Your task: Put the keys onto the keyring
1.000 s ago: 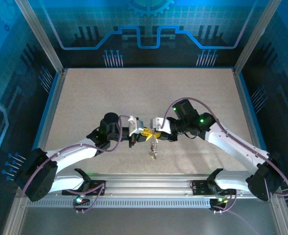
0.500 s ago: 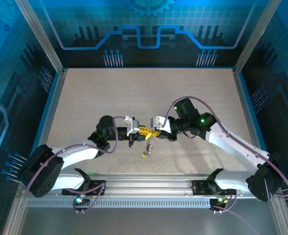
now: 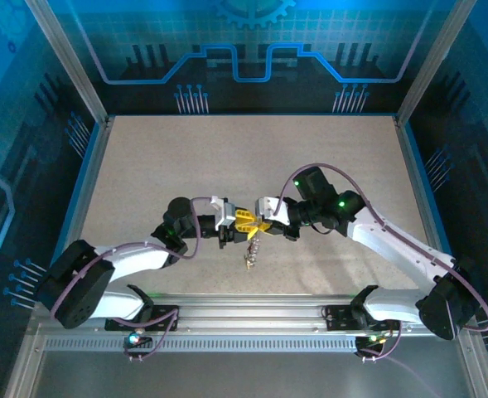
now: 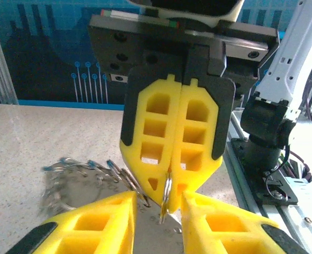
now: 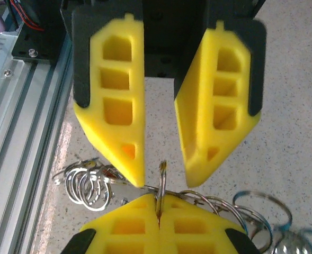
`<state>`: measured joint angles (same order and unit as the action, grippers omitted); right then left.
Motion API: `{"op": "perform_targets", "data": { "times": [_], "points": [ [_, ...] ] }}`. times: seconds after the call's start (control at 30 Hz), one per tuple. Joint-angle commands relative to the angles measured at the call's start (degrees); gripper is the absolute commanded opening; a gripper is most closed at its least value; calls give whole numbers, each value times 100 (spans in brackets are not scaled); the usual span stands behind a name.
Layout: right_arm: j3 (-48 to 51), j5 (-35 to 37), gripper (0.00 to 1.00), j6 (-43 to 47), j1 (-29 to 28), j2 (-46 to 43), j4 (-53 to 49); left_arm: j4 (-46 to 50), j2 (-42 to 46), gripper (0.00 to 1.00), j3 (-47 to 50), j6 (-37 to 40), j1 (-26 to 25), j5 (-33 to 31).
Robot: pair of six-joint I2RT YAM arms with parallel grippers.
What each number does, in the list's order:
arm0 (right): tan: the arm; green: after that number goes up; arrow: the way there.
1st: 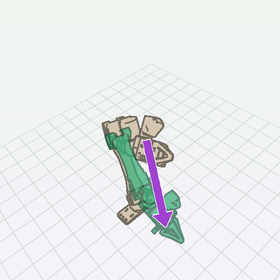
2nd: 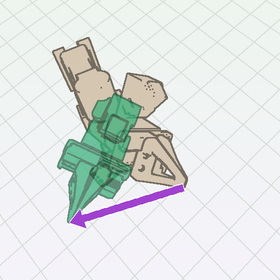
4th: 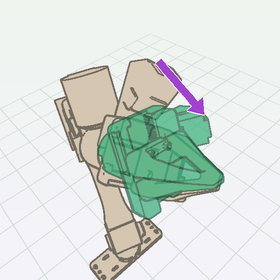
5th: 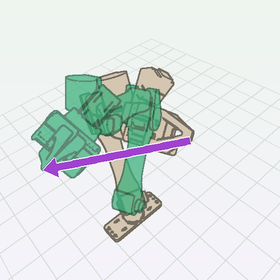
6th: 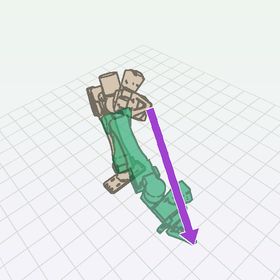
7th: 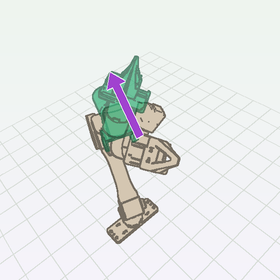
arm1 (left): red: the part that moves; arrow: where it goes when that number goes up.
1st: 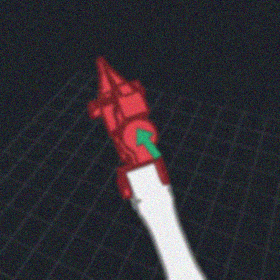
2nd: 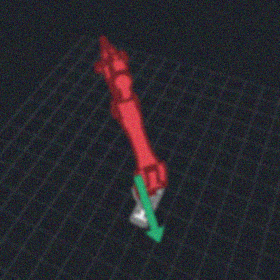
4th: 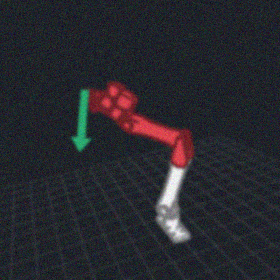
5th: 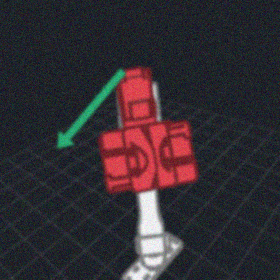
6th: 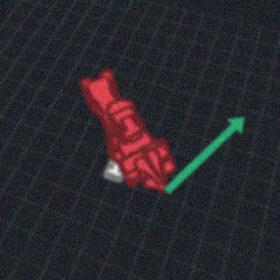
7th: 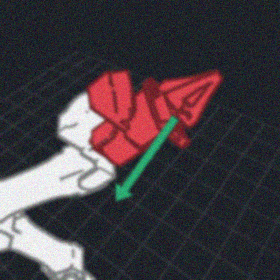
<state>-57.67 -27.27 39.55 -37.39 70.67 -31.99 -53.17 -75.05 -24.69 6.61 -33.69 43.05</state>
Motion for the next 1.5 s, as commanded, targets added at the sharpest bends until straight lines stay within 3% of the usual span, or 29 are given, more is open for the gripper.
{"op": "perform_targets", "data": {
  "times": [0.0, 0.13, 0.27, 0.6, 0.9, 1.07, 1.17, 1.27, 1.47],
  "points": [
    [-81, 169, 0, 106, -79, 27, -130, 1661, 470, 29, -382, 751, -14, -141],
    [-89, 481, 0, 160, -220, 95, -141, 3668, 659, 30, -955, 1547, -26, -323],
    [-140, 543, 0, 184, -306, 171, -107, 4204, 633, 30, -1155, 1878, -31, -306],
    [-176, 609, 0, 233, -387, 156, -117, 4262, 472, 28, -1293, 1811, -75, -243],
    [-145, 572, 0, 211, -436, 143, -55, 4188, 373, 20, -1403, 1573, -164, -332],
    [-131, 539, 0, 187, -451, 131, -2, 4190, 316, 0, -1465, 1544, -185, -340],
    [-77, 573, 5, 160, -437, 66, 48, 4120, 337, 0, -1447, 1545, -197, -320],
    [14, 565, 20, 147, -385, -22, 54, 3845, 414, 0, -1344, 1452, -189, -238],
    [202, 347, 21, 103, -118, -277, 114, 2865, 568, 0, -924, 1076, -95, -34]
  ]
}}
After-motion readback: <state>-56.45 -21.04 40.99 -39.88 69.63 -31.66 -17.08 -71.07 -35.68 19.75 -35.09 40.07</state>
